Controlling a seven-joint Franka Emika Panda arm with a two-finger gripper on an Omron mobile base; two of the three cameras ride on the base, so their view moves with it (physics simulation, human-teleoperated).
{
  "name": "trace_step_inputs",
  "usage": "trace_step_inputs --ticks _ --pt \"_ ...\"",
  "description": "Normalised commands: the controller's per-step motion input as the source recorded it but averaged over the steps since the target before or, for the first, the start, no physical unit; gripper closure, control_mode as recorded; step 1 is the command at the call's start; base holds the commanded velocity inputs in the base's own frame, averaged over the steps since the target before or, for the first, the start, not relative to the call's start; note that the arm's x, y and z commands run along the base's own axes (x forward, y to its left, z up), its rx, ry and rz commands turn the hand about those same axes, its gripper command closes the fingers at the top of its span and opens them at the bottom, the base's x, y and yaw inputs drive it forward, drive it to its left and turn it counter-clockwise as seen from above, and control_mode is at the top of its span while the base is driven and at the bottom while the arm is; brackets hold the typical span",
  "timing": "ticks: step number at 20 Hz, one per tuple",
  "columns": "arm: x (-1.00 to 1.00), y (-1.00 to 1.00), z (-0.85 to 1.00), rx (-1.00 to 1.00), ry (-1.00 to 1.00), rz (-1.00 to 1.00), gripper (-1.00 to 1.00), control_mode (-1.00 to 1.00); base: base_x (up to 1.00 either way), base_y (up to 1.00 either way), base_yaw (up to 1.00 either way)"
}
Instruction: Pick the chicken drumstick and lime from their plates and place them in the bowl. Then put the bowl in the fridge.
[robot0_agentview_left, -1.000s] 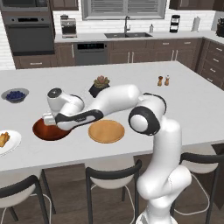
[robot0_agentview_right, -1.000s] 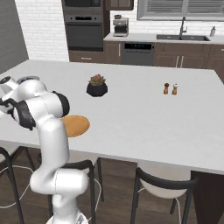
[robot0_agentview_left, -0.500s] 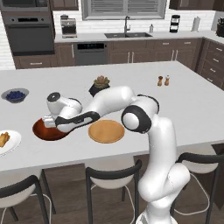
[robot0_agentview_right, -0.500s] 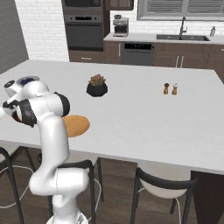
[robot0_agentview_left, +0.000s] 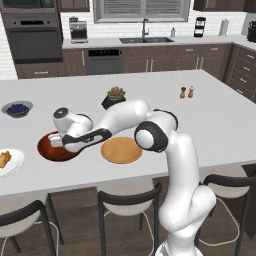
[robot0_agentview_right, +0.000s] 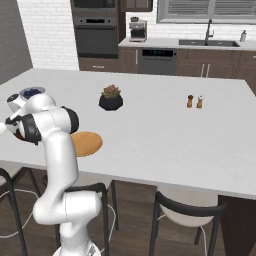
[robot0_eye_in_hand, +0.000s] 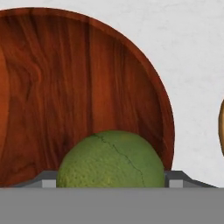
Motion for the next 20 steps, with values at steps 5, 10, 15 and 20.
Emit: trace_step_inputs --ticks 5,10,15,20 --pt "0.00 0.00 0.00 0.00 0.00 0.00 -1.00 -1.00 0.00 0.00 0.00" --pt "0.00 0.00 0.02 0.00 0.00 0.00 -1.00 -1.00 0.00 0.00 0.00" --pt "0.00 -0.01 0.42 0.00 -0.01 -0.01 -1.00 -1.00 0.00 0.00 0.00" --pt "-0.41 -0.20 0.82 0.00 -0.05 -0.03 -1.00 -1.00 0.00 0.00 0.00"
